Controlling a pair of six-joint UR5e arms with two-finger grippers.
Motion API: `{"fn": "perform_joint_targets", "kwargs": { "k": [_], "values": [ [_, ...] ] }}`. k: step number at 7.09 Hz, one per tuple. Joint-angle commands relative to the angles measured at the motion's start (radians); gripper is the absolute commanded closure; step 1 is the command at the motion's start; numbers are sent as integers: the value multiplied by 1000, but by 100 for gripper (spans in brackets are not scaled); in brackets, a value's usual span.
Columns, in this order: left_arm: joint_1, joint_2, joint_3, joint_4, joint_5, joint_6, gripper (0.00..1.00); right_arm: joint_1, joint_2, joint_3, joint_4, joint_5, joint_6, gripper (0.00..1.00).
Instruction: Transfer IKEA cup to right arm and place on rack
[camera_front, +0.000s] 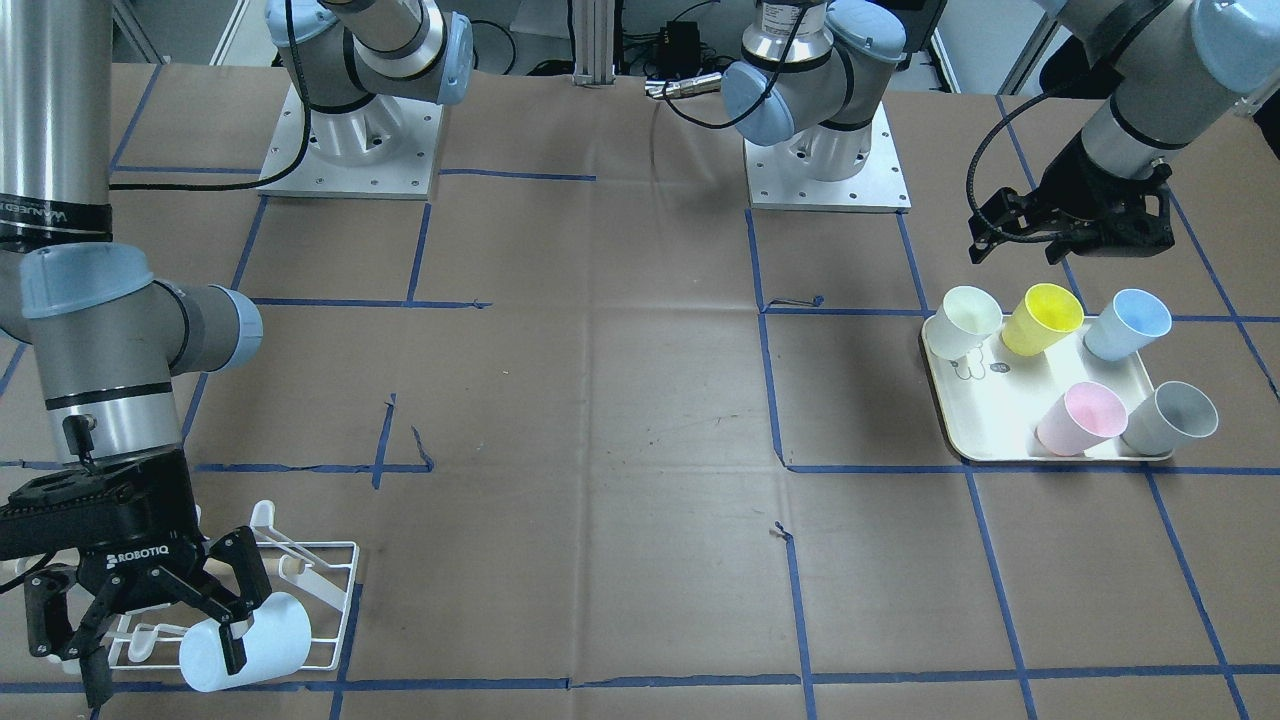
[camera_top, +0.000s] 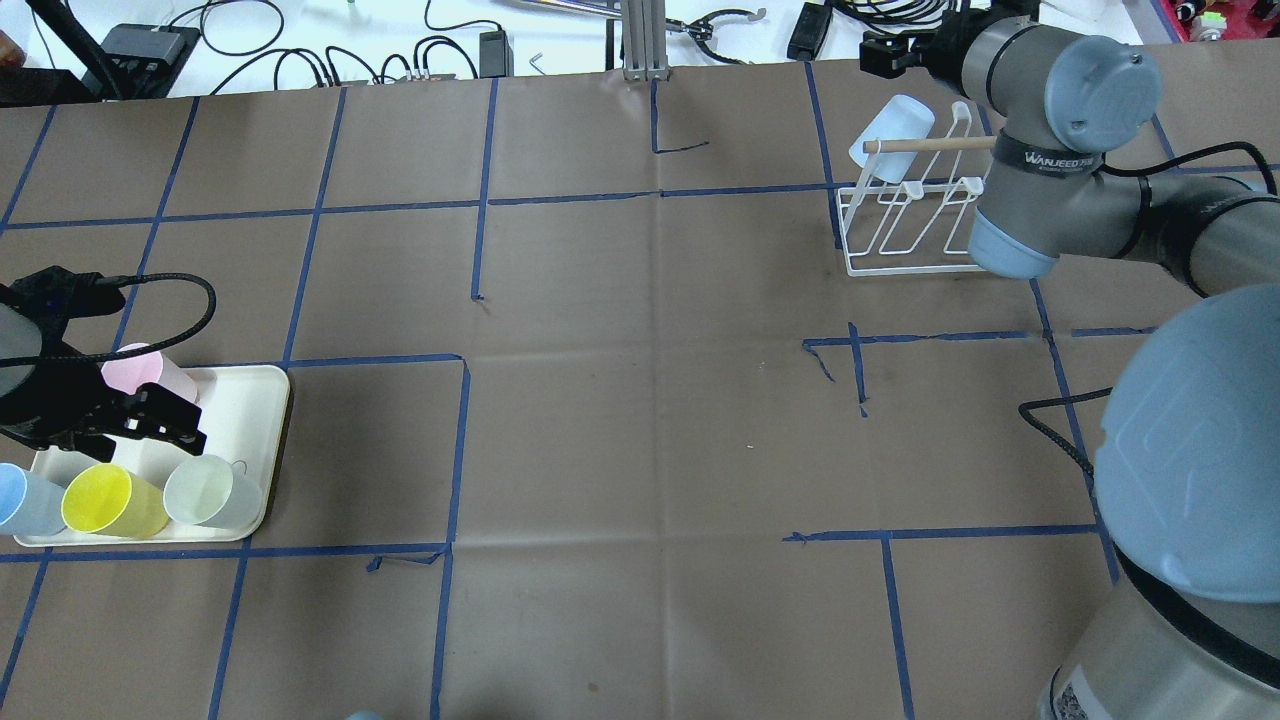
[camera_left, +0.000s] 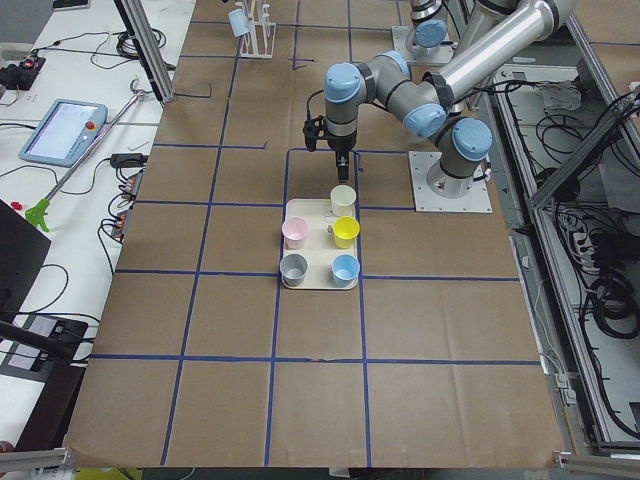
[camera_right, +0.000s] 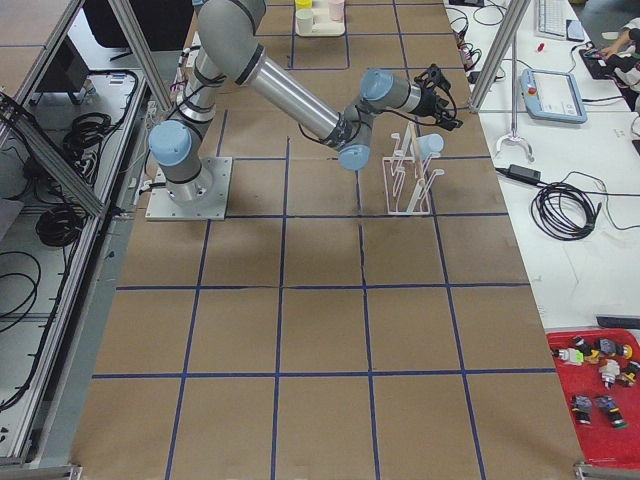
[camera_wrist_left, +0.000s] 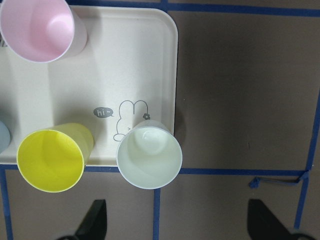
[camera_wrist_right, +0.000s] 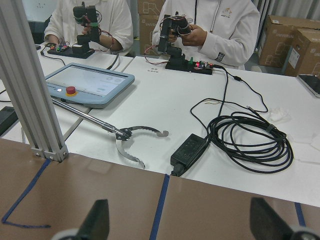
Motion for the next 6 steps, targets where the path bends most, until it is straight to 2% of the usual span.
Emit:
{"fn": "perform_joint_targets", "kwargs": {
  "k": [1,2,3,5,6],
  "values": [
    [1,-24,-131,162,3,5,3,31,-26,-3,9,23,98,0],
    [1,-42,-174,225,3,6,3,57,-48,-1,9,67,228,0],
    [-1,-73,-192,276,4,6,3,95,-82,13,9,67,408,0],
    [-1,-125,-193,298,4,8,4,173,-152,103,-13,72,766,0],
    [-1,-135,-193,296,16,9,4,190,-171,143,-93,73,976,0]
  ]
}}
